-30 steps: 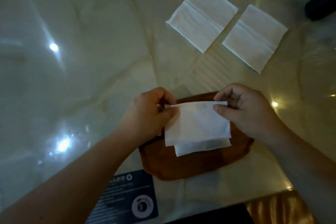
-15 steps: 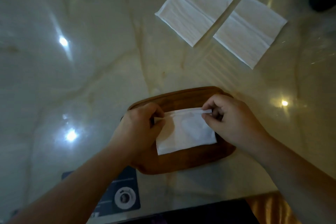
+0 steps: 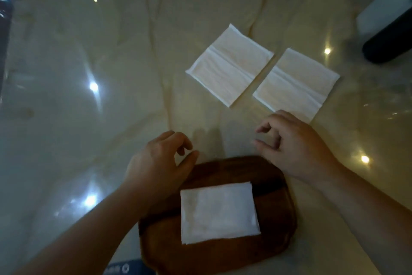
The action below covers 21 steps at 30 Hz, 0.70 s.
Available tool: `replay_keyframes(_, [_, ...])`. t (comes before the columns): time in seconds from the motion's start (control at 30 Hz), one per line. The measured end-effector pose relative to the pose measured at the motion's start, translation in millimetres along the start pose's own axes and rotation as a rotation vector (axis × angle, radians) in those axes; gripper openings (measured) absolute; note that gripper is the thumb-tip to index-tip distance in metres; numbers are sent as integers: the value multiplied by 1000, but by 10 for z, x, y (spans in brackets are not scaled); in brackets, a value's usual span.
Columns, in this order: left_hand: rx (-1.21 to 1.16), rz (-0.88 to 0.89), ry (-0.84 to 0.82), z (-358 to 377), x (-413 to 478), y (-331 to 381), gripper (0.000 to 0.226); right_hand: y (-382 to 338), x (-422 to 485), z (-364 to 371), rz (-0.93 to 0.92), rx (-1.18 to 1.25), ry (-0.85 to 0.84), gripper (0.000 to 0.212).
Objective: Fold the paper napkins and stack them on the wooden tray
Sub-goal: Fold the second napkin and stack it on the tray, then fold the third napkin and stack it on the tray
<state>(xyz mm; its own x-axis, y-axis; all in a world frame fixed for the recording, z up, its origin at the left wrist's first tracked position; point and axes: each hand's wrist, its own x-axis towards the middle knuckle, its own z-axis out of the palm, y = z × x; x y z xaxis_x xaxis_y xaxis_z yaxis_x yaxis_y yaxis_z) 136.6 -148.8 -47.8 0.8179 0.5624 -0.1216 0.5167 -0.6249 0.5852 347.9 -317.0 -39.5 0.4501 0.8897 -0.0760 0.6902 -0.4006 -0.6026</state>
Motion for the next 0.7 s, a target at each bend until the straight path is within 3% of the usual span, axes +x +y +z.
replay_keyframes(0.27, [155, 50, 92, -153, 1291, 141, 8, 484, 997, -411, 96, -54, 103, 19])
replay_keyframes(0.37, [244, -12, 39, -146, 1703, 105, 22, 603, 1257, -467, 89, -79, 133, 16])
replay_keyframes(0.53, [397, -109, 52, -61, 2036, -39, 41, 719, 1658, -456, 123, -140, 123, 20])
replay_keyframes(0.7, [587, -84, 66, 13, 2064, -71, 30, 754, 1855, -410, 153, -281, 71, 15])
